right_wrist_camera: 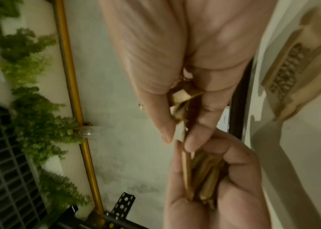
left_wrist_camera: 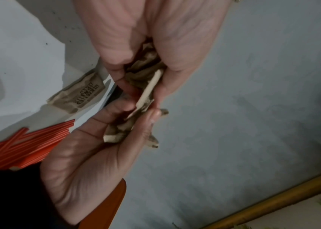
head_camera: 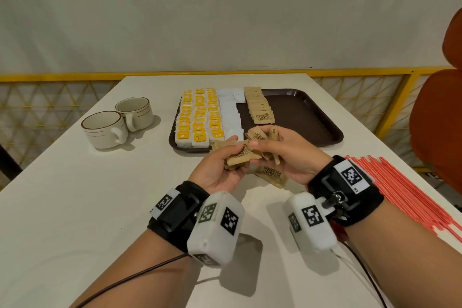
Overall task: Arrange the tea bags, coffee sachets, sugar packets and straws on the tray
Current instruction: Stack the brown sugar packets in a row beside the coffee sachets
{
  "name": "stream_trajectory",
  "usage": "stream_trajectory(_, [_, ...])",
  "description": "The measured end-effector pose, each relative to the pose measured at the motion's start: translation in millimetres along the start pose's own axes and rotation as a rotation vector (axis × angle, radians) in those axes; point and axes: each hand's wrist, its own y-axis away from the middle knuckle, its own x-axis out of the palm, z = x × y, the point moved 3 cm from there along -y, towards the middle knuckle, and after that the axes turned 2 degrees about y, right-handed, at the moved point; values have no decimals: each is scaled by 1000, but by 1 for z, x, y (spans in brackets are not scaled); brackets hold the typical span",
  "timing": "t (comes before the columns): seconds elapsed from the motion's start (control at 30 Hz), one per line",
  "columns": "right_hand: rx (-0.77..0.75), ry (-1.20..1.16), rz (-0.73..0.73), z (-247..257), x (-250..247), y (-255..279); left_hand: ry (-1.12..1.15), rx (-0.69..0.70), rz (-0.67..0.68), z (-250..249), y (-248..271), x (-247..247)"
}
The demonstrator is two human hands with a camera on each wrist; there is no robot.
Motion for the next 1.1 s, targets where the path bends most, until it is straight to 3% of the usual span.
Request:
stream_trajectory(0.27, [22,-92,-73,-6,-1,-4,11,66,38,-1,-1,0])
stream_trajectory(0.5, [55,-378,-116,5,-8,-1,56,57,0,-11,1,-3])
stream_trajectory(0.7, [25,-144,-184,4,-15,-1,48,-51,-85,-4,-1,-5])
stream_trajectory(0.9, [-35,239,-153,-4,-8,-2,-167,-114,66,4,8,1])
stream_trajectory(0.97, [-43,335,-142,-6,-7,-3,-217,-104,54,6,5,-1])
stream_trajectory(1.03, [15,276,-145,-6,-8,-4,-172,-97,19,6,2,-4])
stream_trajectory(1.1, [112,74,-166,-4,-11,-4,-118,-86,-13,2,2,-3])
